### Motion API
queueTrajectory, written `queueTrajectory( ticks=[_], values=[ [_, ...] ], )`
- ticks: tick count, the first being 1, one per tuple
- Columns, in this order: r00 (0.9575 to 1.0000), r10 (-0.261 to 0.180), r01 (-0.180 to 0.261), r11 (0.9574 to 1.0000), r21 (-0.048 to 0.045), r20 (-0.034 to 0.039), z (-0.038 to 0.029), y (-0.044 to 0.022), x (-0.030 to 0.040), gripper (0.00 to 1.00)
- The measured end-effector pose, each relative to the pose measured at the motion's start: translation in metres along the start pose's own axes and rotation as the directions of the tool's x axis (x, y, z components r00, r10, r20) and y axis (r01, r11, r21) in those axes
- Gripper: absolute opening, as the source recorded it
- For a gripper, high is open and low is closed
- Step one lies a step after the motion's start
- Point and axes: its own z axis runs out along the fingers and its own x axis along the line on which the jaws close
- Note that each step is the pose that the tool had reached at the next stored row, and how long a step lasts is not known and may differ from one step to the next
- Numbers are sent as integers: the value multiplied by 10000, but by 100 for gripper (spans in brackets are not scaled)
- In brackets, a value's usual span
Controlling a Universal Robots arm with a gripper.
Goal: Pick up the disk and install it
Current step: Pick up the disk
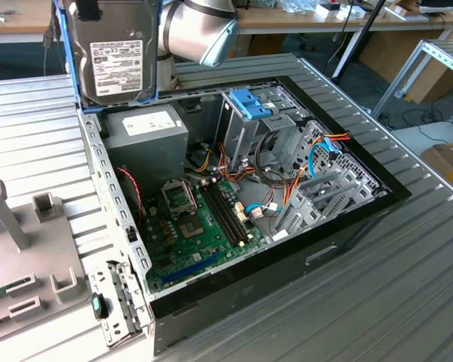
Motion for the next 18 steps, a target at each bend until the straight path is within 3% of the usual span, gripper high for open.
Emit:
queueTrajectory(
  ticks=[4,5,12,18],
  values=[
    [10000,2,-2,10000,0,0,-4,-218,4,36],
    [10000,1,-1,10000,-1,-1,-4,-241,5,36],
    [10000,0,0,10000,-1,0,-5,-248,12,36],
    [10000,1,-1,10000,0,-1,-8,-253,77,36]
  ],
)
